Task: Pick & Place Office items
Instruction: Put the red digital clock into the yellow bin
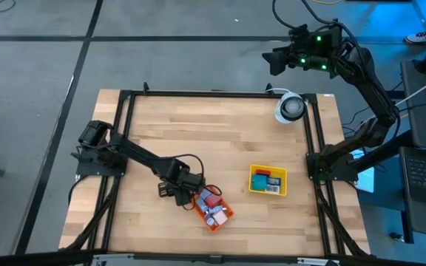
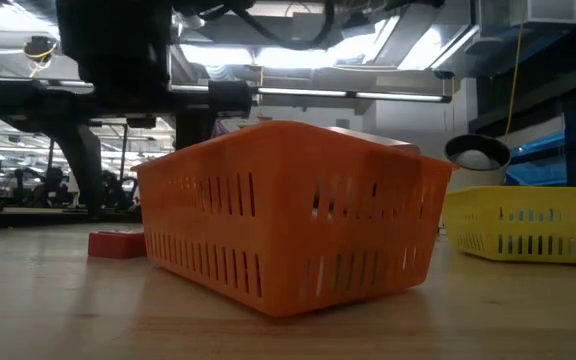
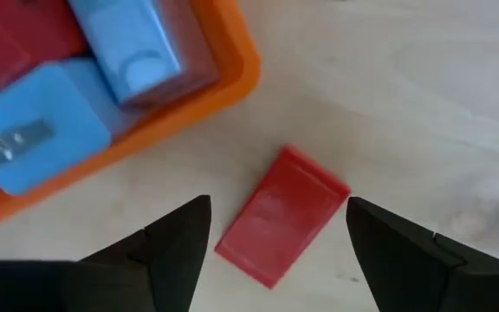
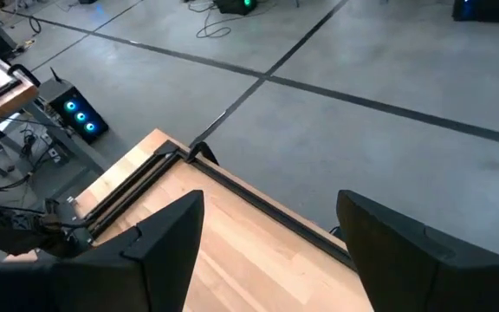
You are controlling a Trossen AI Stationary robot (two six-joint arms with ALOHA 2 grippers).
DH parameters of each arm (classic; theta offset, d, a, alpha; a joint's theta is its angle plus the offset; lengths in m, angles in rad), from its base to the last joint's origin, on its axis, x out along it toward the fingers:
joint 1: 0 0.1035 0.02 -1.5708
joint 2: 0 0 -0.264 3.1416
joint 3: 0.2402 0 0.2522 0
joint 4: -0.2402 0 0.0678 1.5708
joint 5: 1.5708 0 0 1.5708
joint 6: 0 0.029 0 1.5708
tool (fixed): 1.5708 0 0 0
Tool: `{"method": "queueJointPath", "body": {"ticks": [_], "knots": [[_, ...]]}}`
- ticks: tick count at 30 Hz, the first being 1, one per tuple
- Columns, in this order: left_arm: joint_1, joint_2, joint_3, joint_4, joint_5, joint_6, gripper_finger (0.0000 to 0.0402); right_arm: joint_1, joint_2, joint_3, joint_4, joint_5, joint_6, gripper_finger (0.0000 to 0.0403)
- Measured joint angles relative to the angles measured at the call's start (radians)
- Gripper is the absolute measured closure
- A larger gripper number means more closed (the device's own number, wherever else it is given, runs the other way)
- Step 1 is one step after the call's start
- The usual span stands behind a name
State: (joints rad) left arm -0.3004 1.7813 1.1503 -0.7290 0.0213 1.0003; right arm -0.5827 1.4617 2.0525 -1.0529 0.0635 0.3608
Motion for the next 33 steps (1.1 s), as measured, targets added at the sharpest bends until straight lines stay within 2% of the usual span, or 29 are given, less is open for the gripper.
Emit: {"method": "queueJointPath", "body": {"ticks": [17, 21, 27, 33], "knots": [[0.018, 0.133, 0.005, -0.008, 0.015, 0.060, 0.0137, 0.090, 0.015, 0.000, 0.029, 0.007, 0.047, 0.0133], [0.027, 0.139, 0.006, -0.007, 0.023, 0.047, 0.0162, 0.103, 0.015, 0.000, 0.030, 0.008, 0.051, 0.0133], [0.030, 0.139, 0.003, 0.023, 0.017, 0.000, 0.0240, 0.105, 0.015, 0.000, 0.031, 0.008, 0.023, 0.0133], [0.034, 0.138, 0.004, 0.015, -0.004, -0.100, 0.0246, 0.104, 0.015, 0.000, 0.031, 0.008, -0.002, 0.0134]]}}
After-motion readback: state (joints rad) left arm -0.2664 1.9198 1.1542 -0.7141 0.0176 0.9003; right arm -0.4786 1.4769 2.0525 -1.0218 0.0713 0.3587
